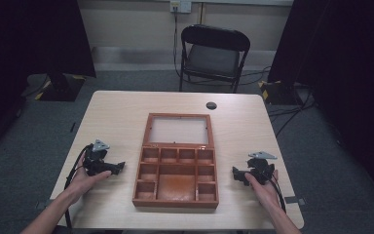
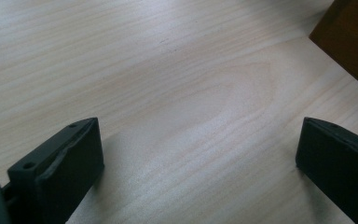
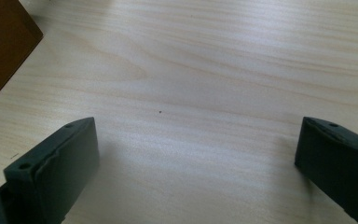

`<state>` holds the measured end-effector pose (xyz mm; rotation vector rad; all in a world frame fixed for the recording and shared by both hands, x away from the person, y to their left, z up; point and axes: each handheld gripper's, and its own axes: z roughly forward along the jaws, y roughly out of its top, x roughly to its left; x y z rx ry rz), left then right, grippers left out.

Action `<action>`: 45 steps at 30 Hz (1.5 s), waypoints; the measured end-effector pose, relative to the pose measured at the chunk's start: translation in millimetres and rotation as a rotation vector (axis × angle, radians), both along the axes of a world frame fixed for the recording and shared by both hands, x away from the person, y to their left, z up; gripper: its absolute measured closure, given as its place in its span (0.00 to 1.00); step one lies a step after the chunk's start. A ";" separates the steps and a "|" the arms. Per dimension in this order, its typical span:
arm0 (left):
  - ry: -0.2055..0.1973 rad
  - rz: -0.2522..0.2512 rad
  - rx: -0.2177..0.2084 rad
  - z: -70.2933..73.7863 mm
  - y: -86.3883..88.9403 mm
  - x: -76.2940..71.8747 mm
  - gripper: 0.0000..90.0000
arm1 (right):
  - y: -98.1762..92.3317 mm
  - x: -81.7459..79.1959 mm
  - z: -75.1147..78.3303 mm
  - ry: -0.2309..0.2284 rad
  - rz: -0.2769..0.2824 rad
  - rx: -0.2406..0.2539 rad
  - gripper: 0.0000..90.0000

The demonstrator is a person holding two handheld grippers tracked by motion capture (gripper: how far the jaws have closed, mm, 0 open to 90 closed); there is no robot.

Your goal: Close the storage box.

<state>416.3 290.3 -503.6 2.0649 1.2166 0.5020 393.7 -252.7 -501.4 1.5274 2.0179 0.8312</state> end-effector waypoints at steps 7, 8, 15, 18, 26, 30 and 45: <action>0.028 0.034 -0.021 2.9 -0.7 2.9 0.00 | 1.1 -0.8 1.3 0.010 -0.012 -0.005 0.00; 0.035 0.037 -0.030 4.2 -0.3 3.5 0.01 | 0.9 -1.0 2.0 0.011 -0.004 -0.005 0.02; 0.044 0.020 -0.042 9.3 0.4 5.4 0.20 | 1.6 -0.2 7.3 0.020 0.005 0.009 0.17; 0.046 0.016 -0.046 11.1 -4.0 7.6 0.21 | 2.7 0.6 9.4 0.026 0.023 0.026 0.17; -0.025 0.001 -0.109 27.5 -13.4 7.4 0.20 | 7.2 0.4 25.1 -0.022 0.069 0.070 0.18; 0.003 -0.014 -0.122 37.7 -15.5 12.5 0.21 | 11.6 4.6 35.5 -0.049 0.083 0.072 0.19; -0.049 -0.041 -0.104 49.7 -27.2 19.3 0.20 | 30.5 32.3 51.6 -0.045 0.120 0.122 0.17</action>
